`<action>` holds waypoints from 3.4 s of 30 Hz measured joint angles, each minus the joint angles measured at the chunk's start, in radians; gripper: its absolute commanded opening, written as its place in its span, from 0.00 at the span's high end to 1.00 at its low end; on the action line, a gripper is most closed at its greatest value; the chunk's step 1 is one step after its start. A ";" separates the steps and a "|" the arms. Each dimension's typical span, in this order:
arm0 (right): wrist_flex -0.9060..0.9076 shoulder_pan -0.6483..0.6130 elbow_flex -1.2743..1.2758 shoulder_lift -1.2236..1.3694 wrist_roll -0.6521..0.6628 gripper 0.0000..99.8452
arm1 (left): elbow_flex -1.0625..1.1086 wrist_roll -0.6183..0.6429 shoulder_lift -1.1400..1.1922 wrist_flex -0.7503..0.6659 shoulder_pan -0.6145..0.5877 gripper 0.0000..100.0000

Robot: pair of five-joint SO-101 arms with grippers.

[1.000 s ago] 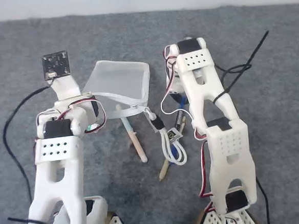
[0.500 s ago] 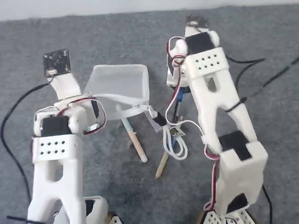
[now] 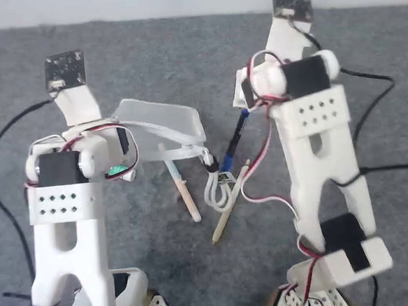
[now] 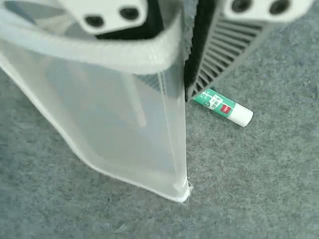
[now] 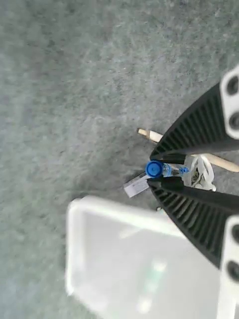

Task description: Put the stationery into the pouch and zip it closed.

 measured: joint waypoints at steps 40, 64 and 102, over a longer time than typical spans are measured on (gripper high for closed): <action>-0.327 -0.127 -0.002 -0.692 0.270 0.99 | -0.480 0.020 0.462 0.216 0.025 0.99; -0.341 -0.390 -0.002 -0.580 0.367 0.99 | -0.480 0.021 0.462 0.216 0.025 0.99; -0.302 -0.345 -0.002 -0.249 0.367 0.85 | -0.480 0.021 0.462 0.216 0.025 0.99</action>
